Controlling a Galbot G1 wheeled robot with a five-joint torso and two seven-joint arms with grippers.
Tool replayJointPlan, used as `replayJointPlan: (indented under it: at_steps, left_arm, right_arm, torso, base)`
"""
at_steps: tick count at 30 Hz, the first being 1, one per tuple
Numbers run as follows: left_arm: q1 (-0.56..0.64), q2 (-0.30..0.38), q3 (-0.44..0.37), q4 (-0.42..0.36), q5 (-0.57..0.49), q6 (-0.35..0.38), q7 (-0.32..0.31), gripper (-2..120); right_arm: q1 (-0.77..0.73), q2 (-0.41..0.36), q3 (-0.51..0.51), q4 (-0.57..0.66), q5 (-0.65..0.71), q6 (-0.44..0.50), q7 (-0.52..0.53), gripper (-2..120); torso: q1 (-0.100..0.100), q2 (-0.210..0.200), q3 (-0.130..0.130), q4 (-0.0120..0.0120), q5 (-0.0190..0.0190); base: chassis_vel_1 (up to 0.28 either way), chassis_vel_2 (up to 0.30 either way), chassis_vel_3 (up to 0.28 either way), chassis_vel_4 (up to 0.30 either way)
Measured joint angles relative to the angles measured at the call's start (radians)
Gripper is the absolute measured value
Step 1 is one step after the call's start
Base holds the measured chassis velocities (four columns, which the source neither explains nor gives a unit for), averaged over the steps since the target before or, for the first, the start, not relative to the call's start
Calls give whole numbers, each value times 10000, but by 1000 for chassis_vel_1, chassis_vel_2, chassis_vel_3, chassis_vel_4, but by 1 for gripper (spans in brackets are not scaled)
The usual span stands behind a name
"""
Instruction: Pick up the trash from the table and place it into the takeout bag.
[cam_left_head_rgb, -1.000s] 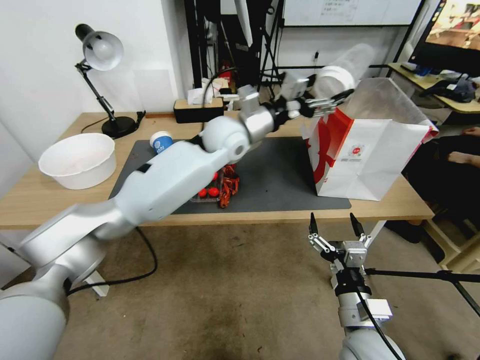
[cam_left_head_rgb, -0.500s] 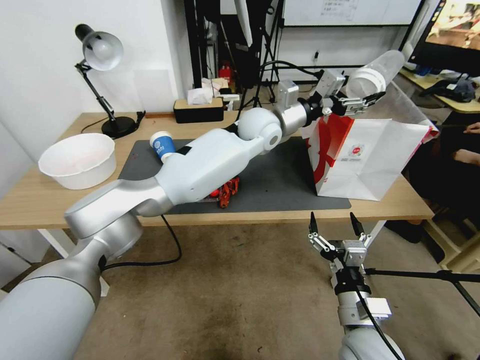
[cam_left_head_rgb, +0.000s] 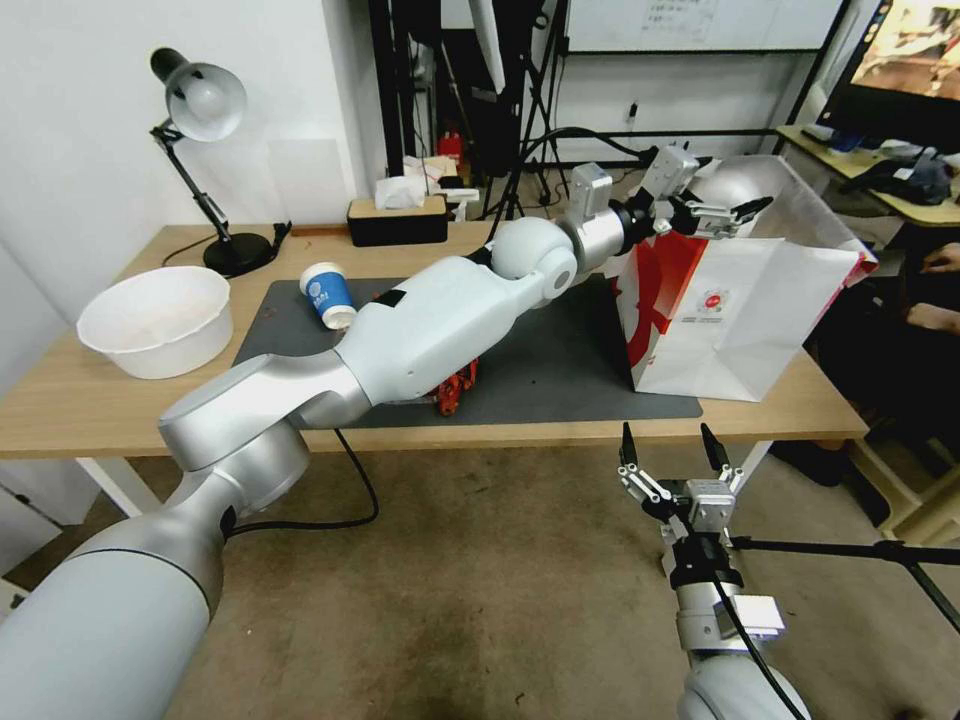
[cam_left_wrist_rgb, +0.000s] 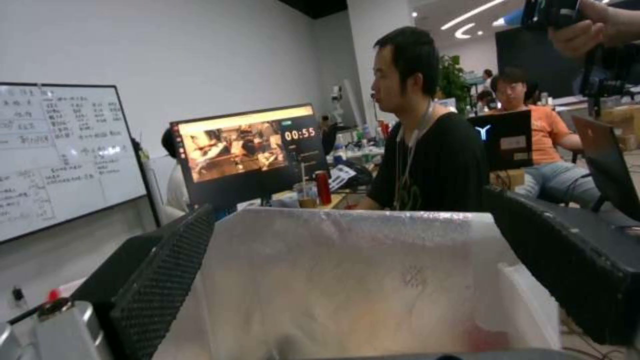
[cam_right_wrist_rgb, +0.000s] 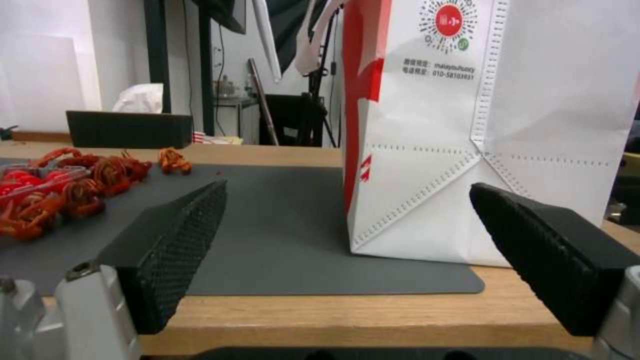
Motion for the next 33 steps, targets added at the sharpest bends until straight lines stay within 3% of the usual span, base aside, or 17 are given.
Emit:
replayJointPlan:
  at_steps: [6, 10, 13, 14, 17, 22, 26, 30, 33]
  left_arm:
    - [186, 132, -637, -310, -35, 5, -435, 100]
    - [451, 642, -1317, -1064, -204, 184, -891, 100]
    - [903, 1353, -1963, -1931, -390, 356, -1387, 100]
    - [903, 1353, -1963, -1931, -390, 356, -1387, 100]
    - [1483, 2362, -2434, -2746, -411, 424, -1504, 100]
    - [2212, 3235, -2853, -3498, -365, 454, -1565, 100]
    - [3715, 4437, -3784, -4483, -92, 523, -1637, 100]
    - [4300, 4875, -4180, -4879, -5, 519, -1674, 100]
    - [5570, 5658, -5090, -5797, 183, 556, -1849, 100]
  right_arm:
    - [14, -9, -4, 5, 5, 1, 0, 92]
    - [49, -14, -13, 8, 27, 1, -4, 92]
    - [112, -14, -42, -10, 33, -15, -6, 92]
    - [112, -14, -42, -10, 33, -15, -6, 92]
    - [141, -56, -46, -10, 39, -54, -8, 92]
    - [137, -98, -40, -10, 44, -63, -7, 92]
    - [122, -105, -83, -35, 46, -73, -10, 92]
    - [123, -112, -110, -48, 44, -75, -17, 92]
    - [143, -142, -118, -67, 43, -75, -21, 92]
  torso:
    - [0, 0, 0, -3, 0]
    - [0, 0, 0, 0, -1]
    - [0, 0, -2, 0, -4]
    - [0, 0, -2, 0, -4]
    - [0, 0, -1, 1, -5]
    - [-1, 0, -1, 4, -4]
    - [0, 0, -1, 2, -9]
    - [0, 0, -1, -3, 1]
    - [0, 1, -1, -2, -3]
  base:
    - [0, 0, 0, 0]
    - [0, 0, 0, 0]
    - [0, 0, 0, 0]
    - [0, 0, 0, 0]
    - [0, 0, 0, 0]
    - [0, 0, 0, 0]
    - [0, 0, 0, 0]
    - [0, 0, 0, 0]
    - [0, 0, 0, 0]
